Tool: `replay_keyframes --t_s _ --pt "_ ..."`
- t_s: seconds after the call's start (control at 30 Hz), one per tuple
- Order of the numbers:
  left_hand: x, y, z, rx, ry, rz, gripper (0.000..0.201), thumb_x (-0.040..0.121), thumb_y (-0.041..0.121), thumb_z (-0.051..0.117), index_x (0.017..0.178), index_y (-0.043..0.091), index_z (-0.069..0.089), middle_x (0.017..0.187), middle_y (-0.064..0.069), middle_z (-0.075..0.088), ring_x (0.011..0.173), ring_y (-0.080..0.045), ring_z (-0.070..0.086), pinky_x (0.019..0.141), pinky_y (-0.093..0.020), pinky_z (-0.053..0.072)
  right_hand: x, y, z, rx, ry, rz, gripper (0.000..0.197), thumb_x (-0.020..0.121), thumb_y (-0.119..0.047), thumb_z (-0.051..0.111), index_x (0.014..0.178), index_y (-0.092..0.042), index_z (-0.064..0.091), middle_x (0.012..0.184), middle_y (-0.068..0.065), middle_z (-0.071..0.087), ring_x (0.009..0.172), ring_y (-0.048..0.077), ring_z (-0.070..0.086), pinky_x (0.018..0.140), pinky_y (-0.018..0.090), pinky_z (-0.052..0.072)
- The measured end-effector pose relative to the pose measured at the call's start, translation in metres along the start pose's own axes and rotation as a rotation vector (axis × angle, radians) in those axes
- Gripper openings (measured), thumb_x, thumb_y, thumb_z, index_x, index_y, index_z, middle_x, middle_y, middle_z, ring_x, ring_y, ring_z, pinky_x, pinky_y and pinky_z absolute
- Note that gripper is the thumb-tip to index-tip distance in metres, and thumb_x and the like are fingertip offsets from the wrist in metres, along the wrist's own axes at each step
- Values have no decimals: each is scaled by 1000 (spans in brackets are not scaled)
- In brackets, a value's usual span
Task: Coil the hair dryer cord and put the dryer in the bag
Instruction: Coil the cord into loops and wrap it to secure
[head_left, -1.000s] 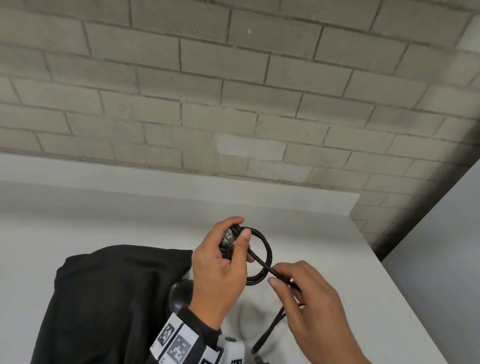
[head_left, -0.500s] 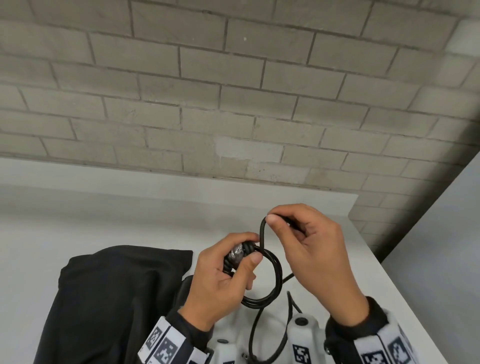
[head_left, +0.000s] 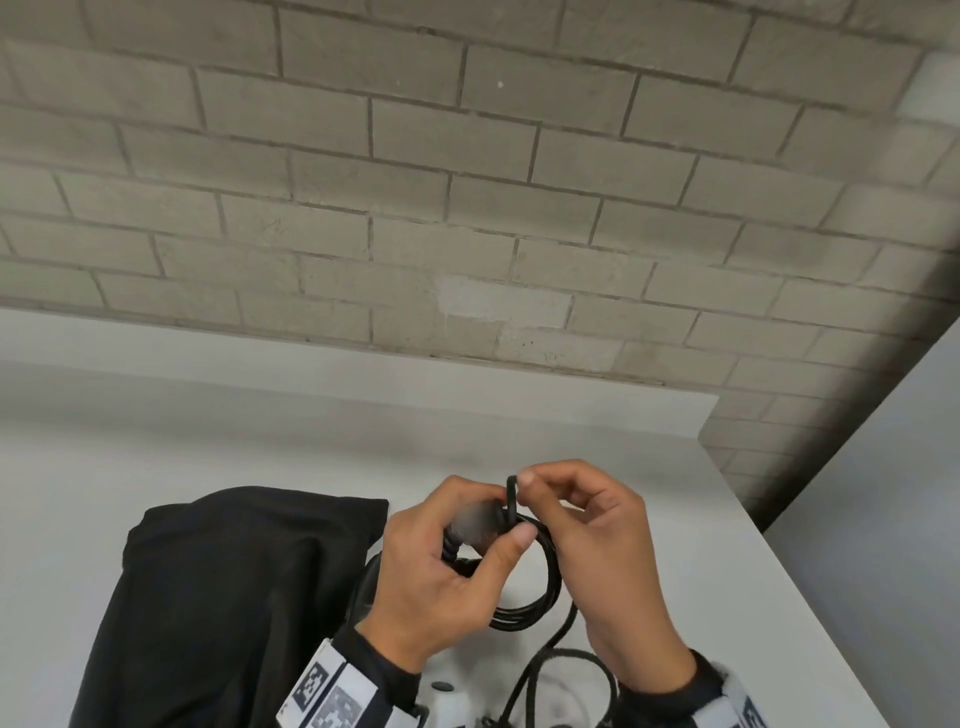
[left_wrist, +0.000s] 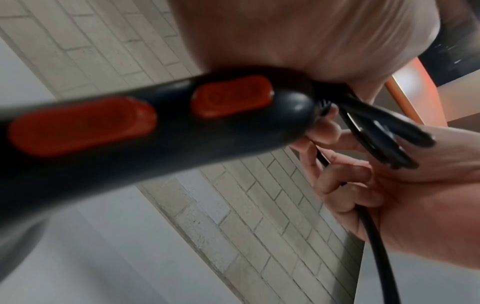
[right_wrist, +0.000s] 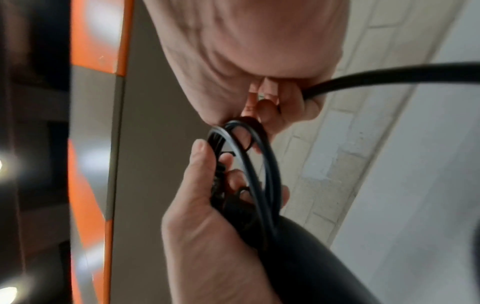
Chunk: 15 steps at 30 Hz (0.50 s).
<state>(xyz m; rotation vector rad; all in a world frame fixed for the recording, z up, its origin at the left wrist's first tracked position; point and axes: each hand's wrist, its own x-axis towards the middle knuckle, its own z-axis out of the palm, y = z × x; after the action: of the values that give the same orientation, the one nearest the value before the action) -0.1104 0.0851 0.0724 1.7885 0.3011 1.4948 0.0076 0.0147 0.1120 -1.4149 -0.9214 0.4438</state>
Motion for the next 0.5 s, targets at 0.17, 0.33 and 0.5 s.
replay_keyframes --t_s 0.17,0.33,0.5 --pt "0 3 0 61 29 67 27 89 45 66 96 19 63 75 26 65 58 1 65 58 -10 47 -11 1 -7 70 -135 67 29 88 -39 65 80 -14 75 74 10 71 65 23 54 68 40 46" --pt "4 0 -4 201 139 82 41 92 51 59 91 11 69 76 11 69 64 -4 65 55 -26 53 -25 5 -14 20 -332 -5 39 71 -57 75 90 -23 73 75 16 64 65 22 46 60 35 38" --pt "9 3 -7 253 103 43 39 92 52 58 91 15 71 76 12 69 66 -5 65 58 -26 53 -28 7 -14 -71 -375 51 12 83 -12 73 90 -22 72 82 3 70 71 26 58 67 38 50"
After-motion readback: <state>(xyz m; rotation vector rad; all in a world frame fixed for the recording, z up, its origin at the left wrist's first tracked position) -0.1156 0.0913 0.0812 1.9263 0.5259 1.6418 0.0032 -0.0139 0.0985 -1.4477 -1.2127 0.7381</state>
